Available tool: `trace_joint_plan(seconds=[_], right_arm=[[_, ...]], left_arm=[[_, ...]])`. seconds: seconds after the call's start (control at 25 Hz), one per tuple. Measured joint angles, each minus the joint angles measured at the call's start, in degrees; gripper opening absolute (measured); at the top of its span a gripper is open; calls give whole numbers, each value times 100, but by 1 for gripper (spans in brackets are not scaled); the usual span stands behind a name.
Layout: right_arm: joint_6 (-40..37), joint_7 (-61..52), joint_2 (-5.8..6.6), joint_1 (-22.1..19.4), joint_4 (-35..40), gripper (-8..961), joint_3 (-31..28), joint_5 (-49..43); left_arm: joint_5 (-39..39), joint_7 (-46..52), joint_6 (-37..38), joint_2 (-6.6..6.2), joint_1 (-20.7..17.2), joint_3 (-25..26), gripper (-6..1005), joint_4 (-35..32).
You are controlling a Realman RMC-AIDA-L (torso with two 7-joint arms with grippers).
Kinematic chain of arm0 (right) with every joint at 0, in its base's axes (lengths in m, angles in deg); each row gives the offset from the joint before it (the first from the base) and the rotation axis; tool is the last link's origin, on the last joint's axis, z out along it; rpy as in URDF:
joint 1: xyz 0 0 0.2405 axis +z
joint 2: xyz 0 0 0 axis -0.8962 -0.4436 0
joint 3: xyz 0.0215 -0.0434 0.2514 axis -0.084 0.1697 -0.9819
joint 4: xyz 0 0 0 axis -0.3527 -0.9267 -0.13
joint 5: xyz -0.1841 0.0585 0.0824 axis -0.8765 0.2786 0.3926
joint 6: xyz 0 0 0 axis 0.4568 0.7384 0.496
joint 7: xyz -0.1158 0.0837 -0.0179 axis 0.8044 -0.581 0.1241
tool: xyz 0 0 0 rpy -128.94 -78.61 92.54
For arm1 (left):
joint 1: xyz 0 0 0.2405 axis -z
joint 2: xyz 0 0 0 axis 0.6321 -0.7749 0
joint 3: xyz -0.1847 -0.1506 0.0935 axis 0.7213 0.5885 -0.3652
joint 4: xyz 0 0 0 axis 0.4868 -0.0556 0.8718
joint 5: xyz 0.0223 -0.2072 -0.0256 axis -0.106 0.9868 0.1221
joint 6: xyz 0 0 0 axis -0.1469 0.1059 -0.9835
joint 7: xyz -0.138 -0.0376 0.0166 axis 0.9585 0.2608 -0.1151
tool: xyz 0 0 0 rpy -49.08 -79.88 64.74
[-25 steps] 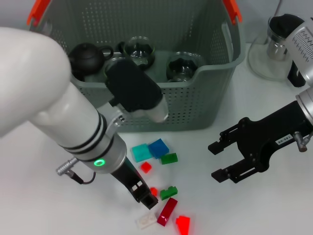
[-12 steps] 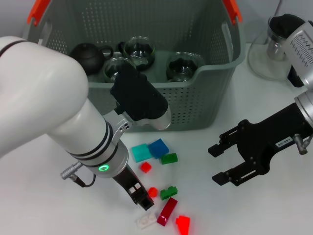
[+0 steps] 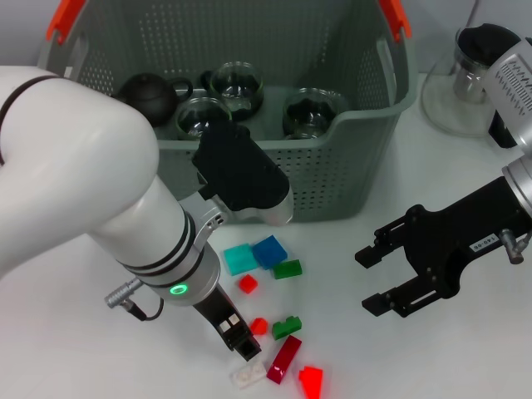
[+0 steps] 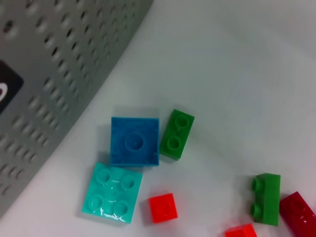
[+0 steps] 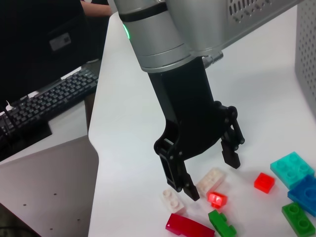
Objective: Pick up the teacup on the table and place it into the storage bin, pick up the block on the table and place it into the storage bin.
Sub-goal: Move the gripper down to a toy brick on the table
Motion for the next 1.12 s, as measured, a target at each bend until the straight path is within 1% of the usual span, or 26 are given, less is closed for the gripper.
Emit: trace_joint_plan(seconds=[0.64,1.12], right_arm=[[39,0,0,-21,0,716,-34,0],[61,0,0,-21,0,715,-53,1]], left_arm=[[-1,54,-86,0,14,-89,753,73],[-8,32,-136,0,24,-84,624,121]])
